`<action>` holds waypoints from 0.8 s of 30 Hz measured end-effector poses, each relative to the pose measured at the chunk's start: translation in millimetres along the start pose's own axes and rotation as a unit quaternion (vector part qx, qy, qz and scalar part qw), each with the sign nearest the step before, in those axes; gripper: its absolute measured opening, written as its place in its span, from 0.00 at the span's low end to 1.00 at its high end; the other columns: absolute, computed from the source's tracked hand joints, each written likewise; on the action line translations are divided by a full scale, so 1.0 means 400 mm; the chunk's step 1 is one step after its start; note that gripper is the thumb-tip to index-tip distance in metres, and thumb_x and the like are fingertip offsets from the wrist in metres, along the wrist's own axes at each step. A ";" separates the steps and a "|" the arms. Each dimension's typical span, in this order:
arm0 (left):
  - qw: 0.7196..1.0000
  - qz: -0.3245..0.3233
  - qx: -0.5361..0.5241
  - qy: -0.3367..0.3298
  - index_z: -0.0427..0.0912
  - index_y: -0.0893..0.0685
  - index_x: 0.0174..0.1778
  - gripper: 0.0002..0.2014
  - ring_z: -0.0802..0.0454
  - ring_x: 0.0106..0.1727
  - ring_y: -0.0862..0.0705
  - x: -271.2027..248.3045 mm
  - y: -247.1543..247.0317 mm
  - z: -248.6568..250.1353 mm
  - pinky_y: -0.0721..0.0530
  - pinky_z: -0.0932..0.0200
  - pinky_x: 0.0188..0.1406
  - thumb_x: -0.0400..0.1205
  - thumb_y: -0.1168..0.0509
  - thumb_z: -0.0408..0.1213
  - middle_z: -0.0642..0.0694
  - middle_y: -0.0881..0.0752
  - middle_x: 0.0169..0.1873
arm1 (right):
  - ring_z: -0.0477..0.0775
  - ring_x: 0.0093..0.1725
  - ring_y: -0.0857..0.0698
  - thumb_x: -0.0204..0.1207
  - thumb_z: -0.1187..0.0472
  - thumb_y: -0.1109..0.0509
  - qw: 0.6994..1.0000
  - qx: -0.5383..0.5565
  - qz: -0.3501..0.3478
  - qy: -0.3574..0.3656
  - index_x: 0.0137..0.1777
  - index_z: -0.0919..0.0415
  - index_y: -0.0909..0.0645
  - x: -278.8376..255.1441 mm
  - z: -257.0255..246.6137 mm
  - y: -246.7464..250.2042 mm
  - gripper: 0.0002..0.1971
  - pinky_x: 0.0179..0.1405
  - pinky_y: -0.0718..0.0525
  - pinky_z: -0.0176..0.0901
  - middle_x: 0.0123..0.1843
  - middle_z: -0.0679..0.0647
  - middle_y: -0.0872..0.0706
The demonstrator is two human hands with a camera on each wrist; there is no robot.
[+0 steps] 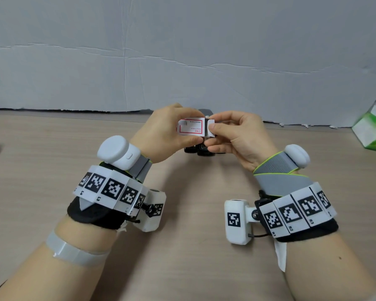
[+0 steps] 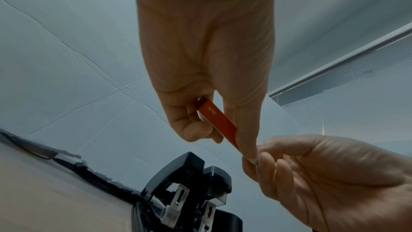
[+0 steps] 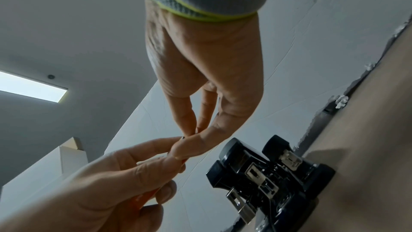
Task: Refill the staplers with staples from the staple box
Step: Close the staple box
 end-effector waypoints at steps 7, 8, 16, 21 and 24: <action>1.000 -0.001 0.013 -0.006 0.57 0.16 0.64 0.21 0.51 0.50 0.19 0.001 -0.002 0.004 0.20 0.57 0.49 0.75 0.24 0.46 0.47 0.17 0.52 | 0.51 0.25 0.12 0.74 0.69 0.24 0.999 -0.032 0.031 0.011 0.54 0.69 0.19 -0.003 -0.002 -0.004 0.11 0.21 0.15 0.39 0.36 0.61 0.12; 1.000 0.000 0.013 -0.005 0.57 0.16 0.64 0.21 0.52 0.48 0.19 0.002 -0.002 0.003 0.19 0.58 0.45 0.75 0.24 0.47 0.48 0.17 0.52 | 0.51 0.25 0.12 0.74 0.68 0.23 0.999 -0.033 0.037 0.015 0.52 0.69 0.19 -0.003 -0.004 -0.003 0.10 0.21 0.15 0.39 0.36 0.61 0.12; 1.000 0.011 0.006 0.015 0.57 0.17 0.65 0.21 0.62 0.29 0.22 0.007 0.001 -0.010 0.23 0.65 0.25 0.76 0.24 0.48 0.48 0.18 0.50 | 0.51 0.26 0.11 0.76 0.73 0.28 0.997 -0.039 0.044 0.043 0.49 0.74 0.16 -0.005 -0.016 -0.001 0.04 0.26 0.12 0.37 0.34 0.63 0.13; 1.000 0.000 -0.013 0.014 0.54 0.16 0.65 0.20 0.64 0.25 0.18 0.000 0.002 0.003 0.17 0.61 0.20 0.77 0.25 0.46 0.47 0.17 0.50 | 0.50 0.25 0.12 0.75 0.73 0.27 0.996 -0.057 0.049 0.040 0.46 0.72 0.15 -0.003 -0.014 0.003 0.02 0.26 0.13 0.37 0.31 0.62 0.13; 1.000 -0.002 -0.020 0.015 0.53 0.16 0.66 0.20 0.66 0.25 0.17 -0.003 0.001 0.009 0.16 0.58 0.21 0.78 0.26 0.48 0.46 0.16 0.51 | 0.49 0.24 0.13 0.75 0.73 0.27 0.996 -0.045 0.062 0.044 0.44 0.72 0.15 -0.002 -0.016 0.007 0.01 0.25 0.14 0.36 0.31 0.61 0.13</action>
Point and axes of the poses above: each hand's wrist, its own x-axis towards the middle knuckle, its own y-axis out of the back of the hand, z = x × y, the point moved 8 cm from there along x, towards the middle knuckle
